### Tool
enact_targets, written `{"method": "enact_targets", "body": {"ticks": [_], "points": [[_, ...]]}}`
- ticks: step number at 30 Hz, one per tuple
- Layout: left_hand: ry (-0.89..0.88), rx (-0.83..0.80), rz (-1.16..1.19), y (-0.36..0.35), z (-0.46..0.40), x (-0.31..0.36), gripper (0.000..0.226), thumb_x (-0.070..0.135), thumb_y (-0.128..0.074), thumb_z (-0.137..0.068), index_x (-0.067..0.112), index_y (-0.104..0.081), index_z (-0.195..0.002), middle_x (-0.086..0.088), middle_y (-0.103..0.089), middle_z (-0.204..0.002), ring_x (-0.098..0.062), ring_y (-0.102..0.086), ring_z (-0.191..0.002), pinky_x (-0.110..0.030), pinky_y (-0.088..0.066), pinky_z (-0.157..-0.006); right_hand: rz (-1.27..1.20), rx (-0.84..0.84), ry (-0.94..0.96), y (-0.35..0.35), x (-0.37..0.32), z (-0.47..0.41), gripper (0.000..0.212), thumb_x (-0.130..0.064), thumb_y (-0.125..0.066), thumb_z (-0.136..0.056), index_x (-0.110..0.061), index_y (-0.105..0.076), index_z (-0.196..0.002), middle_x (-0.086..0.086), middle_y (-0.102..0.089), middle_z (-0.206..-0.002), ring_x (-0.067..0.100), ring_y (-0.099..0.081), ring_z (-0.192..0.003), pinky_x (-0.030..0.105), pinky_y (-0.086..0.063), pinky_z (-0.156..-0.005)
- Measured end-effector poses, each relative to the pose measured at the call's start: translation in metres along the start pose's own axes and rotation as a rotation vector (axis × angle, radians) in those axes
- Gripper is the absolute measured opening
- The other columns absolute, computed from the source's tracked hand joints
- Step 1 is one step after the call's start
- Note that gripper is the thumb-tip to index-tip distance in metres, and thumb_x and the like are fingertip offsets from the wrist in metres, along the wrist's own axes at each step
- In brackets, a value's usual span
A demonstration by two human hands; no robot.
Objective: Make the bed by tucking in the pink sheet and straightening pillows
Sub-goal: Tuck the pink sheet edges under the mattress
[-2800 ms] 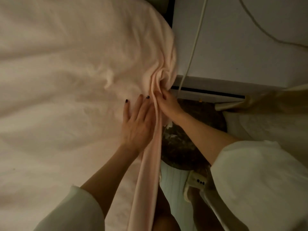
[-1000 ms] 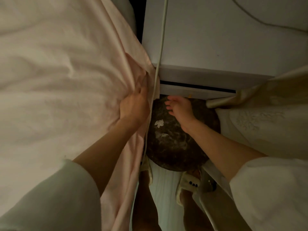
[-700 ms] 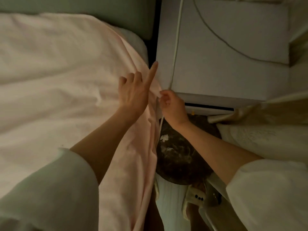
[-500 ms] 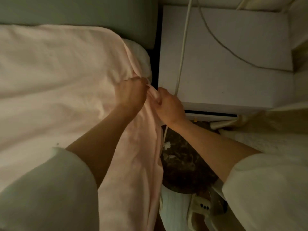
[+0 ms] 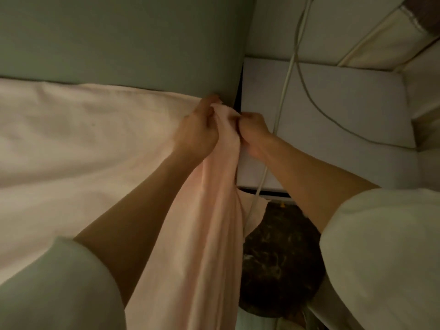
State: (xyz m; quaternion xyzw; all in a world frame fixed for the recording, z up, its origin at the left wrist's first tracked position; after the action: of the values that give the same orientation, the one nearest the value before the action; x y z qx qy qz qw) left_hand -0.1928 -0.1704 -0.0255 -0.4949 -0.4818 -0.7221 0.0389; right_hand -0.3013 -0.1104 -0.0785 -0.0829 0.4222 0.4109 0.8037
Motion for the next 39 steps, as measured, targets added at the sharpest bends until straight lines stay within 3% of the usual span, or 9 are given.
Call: {"method": "enact_targets", "body": {"ticks": [6, 12, 15, 17, 20, 27, 30, 35, 39], "points": [[-0.267, 0.198, -0.520, 0.013, 0.041, -0.022, 0.034, 0.025, -0.046, -0.090, 0.010, -0.058, -0.118, -0.010, -0.063, -0.119, -0.030, -0.056, -0.112, -0.044, -0.038, -0.098, -0.007, -0.102, -0.018, -0.006, 0.010, 0.005, 0.035, -0.016, -0.040, -0.099, -0.007, -0.050, -0.131, 0.012, -0.061, -0.123, 0.024, -0.060, -0.103, 0.031, -0.051, -0.088], [-0.055, -0.070, -0.790, 0.010, 0.047, -0.038, 0.063, 0.044, -0.047, -0.090, 0.020, -0.029, -0.145, -0.009, -0.020, -0.156, -0.029, -0.011, -0.145, -0.061, -0.004, -0.111, 0.222, 0.386, 0.544, 0.012, 0.002, 0.053, 0.037, -0.002, -0.037, -0.093, -0.005, -0.045, -0.129, 0.010, -0.053, -0.110, 0.011, -0.046, -0.094, 0.004, -0.034, -0.073], [-0.004, -0.089, -0.771, 0.007, 0.042, -0.043, 0.067, 0.048, -0.041, -0.092, 0.023, -0.017, -0.149, -0.007, -0.002, -0.159, -0.025, 0.004, -0.146, -0.061, 0.004, -0.111, 0.268, 0.188, 0.532, -0.002, 0.013, 0.059, 0.037, -0.012, -0.041, -0.095, -0.008, -0.041, -0.131, 0.006, -0.052, -0.108, 0.015, -0.052, -0.094, 0.017, -0.042, -0.081], [-0.023, -0.066, -0.738, 0.006, 0.042, -0.047, 0.063, 0.045, -0.038, -0.093, 0.020, -0.021, -0.148, -0.009, -0.005, -0.159, -0.026, 0.002, -0.147, -0.061, 0.002, -0.111, 0.335, -0.078, 0.426, -0.020, 0.024, 0.054, 0.048, -0.021, -0.037, -0.099, -0.012, -0.026, -0.144, 0.008, -0.043, -0.139, 0.020, -0.046, -0.123, 0.028, -0.035, -0.107], [-0.084, 0.059, -0.669, 0.014, 0.047, -0.050, 0.057, 0.038, -0.038, -0.092, 0.013, -0.035, -0.143, -0.017, -0.021, -0.155, -0.033, -0.013, -0.144, -0.062, -0.010, -0.111, 0.314, -0.245, 0.263, -0.039, 0.027, 0.033, 0.057, -0.029, -0.025, -0.102, -0.018, 0.001, -0.151, 0.003, -0.010, -0.159, 0.019, -0.019, -0.143, 0.030, -0.017, -0.118], [-0.058, 0.090, -0.762, 0.026, 0.047, -0.070, 0.069, 0.057, -0.034, -0.088, 0.021, -0.026, -0.146, -0.011, -0.020, -0.156, -0.034, -0.012, -0.144, -0.060, -0.001, -0.111, 0.384, -0.257, 0.082, -0.067, 0.036, -0.023, 0.056, -0.049, -0.017, -0.097, -0.032, -0.012, -0.149, 0.003, -0.030, -0.153, 0.025, -0.035, -0.137, 0.041, -0.029, -0.115], [-0.030, -0.018, -0.766, 0.029, 0.030, -0.076, 0.072, 0.063, -0.029, -0.087, 0.026, -0.020, -0.148, -0.004, -0.017, -0.157, -0.027, -0.008, -0.146, -0.059, -0.002, -0.112, 0.455, -0.224, 0.050, -0.070, 0.034, -0.023, 0.056, -0.043, -0.020, -0.098, -0.021, -0.020, -0.149, 0.007, -0.034, -0.151, 0.027, -0.038, -0.135, 0.038, -0.031, -0.113], [0.022, -0.121, -0.771, 0.024, 0.011, -0.082, 0.061, 0.052, -0.015, -0.088, 0.028, -0.029, -0.142, 0.002, -0.027, -0.152, -0.021, -0.017, -0.142, -0.055, -0.007, -0.112, 0.434, 0.182, 0.437, -0.049, 0.023, 0.024, 0.039, -0.009, -0.038, -0.093, -0.002, -0.048, -0.129, 0.016, -0.051, -0.128, 0.029, -0.049, -0.118, 0.032, -0.041, -0.100], [0.018, -0.189, -0.767, 0.022, -0.004, -0.084, 0.045, 0.038, -0.024, -0.097, 0.028, -0.036, -0.140, 0.003, -0.035, -0.148, -0.020, -0.026, -0.136, -0.051, -0.015, -0.109, 0.697, 0.030, 0.730, -0.052, 0.021, 0.036, 0.045, -0.009, -0.035, -0.093, -0.003, -0.042, -0.137, 0.015, -0.039, -0.143, 0.028, -0.036, -0.135, 0.036, -0.029, -0.115]]}}
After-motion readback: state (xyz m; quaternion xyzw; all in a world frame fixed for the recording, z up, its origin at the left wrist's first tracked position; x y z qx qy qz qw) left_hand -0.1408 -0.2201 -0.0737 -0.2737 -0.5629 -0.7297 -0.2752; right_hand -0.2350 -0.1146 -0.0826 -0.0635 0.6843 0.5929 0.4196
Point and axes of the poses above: each hand's wrist, its own z-axis away from the middle knuckle, its own y-axis out of the back of the hand, x = y × z, the point moved 4 cm from there along -z, towards the middle knuckle
